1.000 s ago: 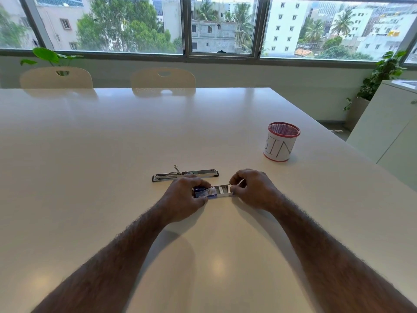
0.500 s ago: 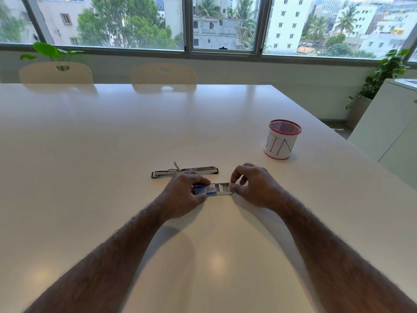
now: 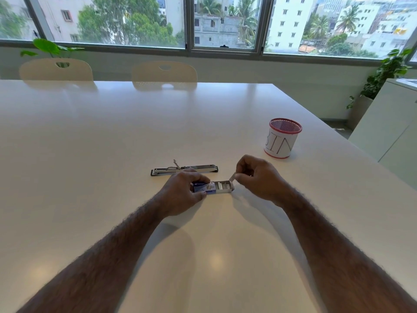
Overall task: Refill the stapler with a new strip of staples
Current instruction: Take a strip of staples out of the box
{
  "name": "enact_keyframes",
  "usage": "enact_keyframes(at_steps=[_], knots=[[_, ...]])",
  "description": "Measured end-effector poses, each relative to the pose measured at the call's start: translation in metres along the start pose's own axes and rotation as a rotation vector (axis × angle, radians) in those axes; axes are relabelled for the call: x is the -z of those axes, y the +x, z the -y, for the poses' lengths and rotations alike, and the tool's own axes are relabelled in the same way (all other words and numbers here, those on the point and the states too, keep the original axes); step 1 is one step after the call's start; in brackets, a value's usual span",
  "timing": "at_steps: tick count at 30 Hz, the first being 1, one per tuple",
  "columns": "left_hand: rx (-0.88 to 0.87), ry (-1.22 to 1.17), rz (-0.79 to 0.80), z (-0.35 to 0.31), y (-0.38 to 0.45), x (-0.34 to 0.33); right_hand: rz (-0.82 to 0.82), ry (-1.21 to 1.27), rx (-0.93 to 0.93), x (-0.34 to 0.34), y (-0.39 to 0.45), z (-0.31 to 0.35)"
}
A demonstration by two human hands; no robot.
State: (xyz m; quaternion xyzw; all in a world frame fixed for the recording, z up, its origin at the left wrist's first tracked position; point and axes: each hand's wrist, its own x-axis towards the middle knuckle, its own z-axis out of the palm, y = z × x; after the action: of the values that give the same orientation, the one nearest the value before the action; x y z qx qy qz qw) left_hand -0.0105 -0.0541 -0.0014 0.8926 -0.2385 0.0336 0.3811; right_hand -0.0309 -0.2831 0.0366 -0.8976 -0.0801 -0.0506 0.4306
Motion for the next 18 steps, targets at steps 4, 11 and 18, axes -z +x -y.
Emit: enact_keyframes(at_steps=[4, 11, 18], knots=[[-0.007, -0.002, -0.006, 0.001, 0.0, -0.001, -0.013, 0.715, -0.266, 0.007, 0.001, 0.001], [-0.005, -0.009, -0.011, 0.0, 0.0, -0.001, 0.031, 1.393, -0.581, 0.01, 0.004, -0.01], [0.001, -0.006, -0.015, -0.001, -0.001, -0.001, 0.114, 0.159, -0.444, 0.009, 0.003, -0.008]])
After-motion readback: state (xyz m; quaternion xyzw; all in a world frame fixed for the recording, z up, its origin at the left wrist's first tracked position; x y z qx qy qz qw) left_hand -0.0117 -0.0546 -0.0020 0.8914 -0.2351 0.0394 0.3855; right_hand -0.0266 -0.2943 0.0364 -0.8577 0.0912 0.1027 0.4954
